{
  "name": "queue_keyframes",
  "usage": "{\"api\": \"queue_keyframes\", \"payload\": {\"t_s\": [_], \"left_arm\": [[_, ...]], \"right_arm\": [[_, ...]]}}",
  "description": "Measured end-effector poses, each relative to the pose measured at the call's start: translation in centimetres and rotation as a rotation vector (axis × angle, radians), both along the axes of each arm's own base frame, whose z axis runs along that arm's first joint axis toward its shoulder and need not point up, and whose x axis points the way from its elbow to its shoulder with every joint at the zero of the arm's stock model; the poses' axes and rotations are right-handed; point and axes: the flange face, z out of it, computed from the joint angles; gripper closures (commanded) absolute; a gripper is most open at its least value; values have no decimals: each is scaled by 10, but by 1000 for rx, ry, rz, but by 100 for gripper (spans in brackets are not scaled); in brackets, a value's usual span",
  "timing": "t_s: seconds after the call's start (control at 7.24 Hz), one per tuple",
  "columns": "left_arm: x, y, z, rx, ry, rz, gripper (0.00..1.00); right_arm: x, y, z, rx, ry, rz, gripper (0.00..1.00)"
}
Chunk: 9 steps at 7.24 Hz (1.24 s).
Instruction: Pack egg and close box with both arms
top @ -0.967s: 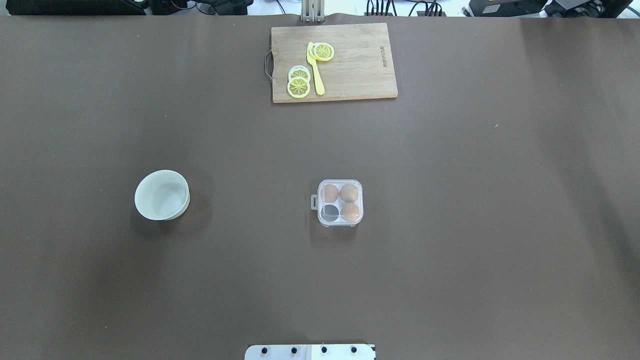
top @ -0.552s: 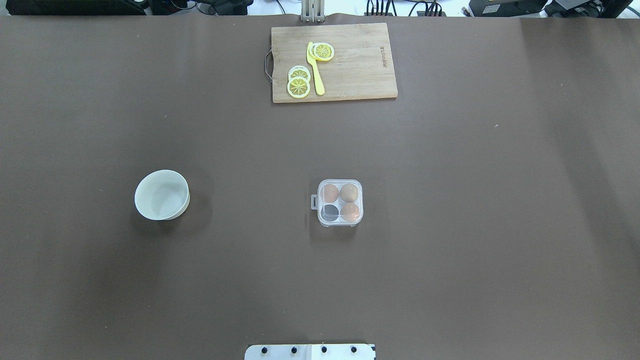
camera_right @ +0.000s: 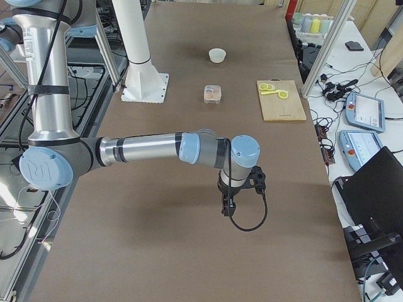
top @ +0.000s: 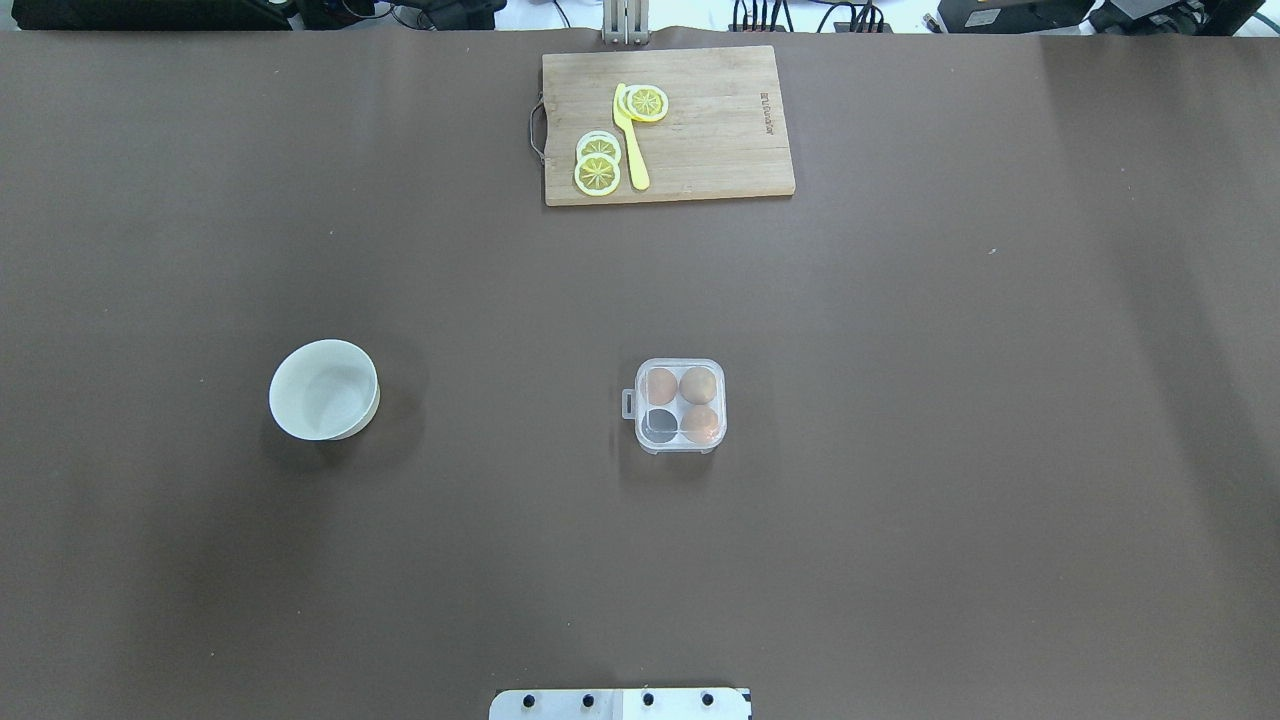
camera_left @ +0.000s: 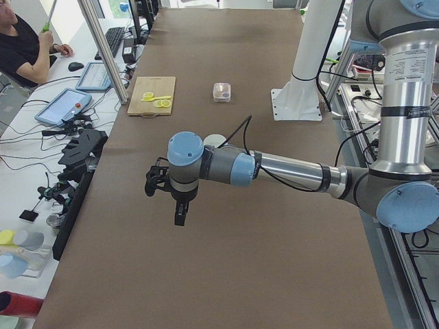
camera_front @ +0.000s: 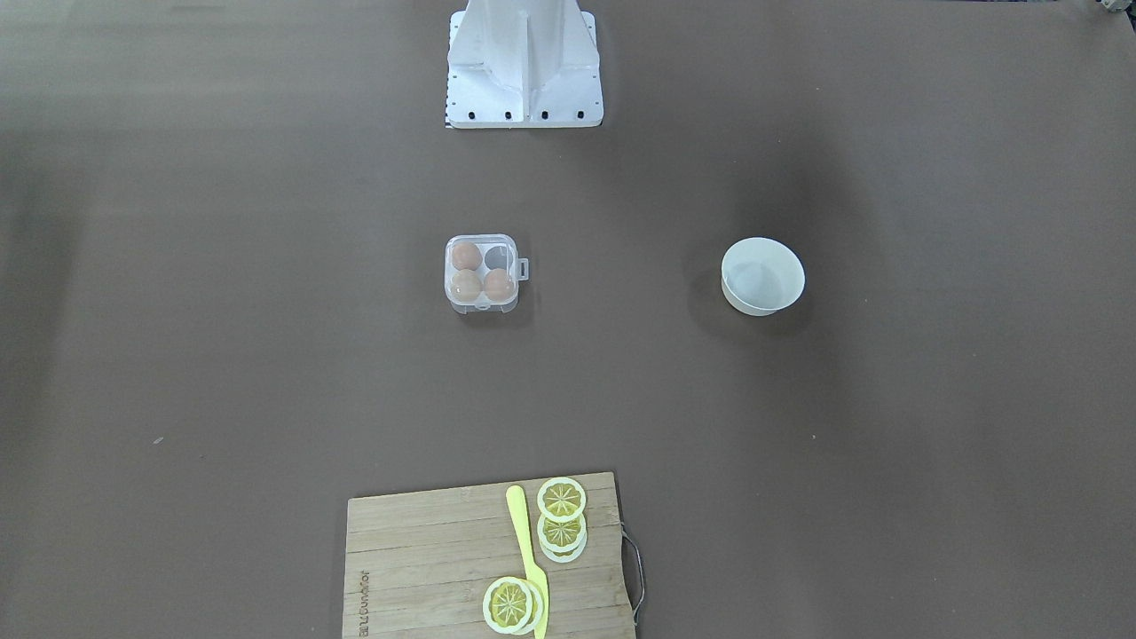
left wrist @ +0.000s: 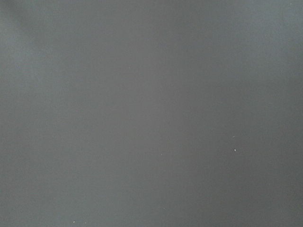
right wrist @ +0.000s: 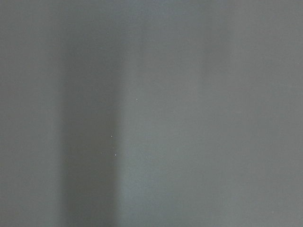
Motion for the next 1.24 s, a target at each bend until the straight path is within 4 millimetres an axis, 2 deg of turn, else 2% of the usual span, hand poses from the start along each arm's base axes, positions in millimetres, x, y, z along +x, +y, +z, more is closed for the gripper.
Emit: {"api": "queue_keyframes", "payload": {"t_s": [0.55, 1.24], "left_arm": [[0, 3, 9, -13, -4, 0, 2], [0, -1, 7, -10, -5, -2, 2]], "right_arm": [[2, 3, -1, 1, -6, 7, 0], [1, 2, -3, 1, -19, 10, 0]]}}
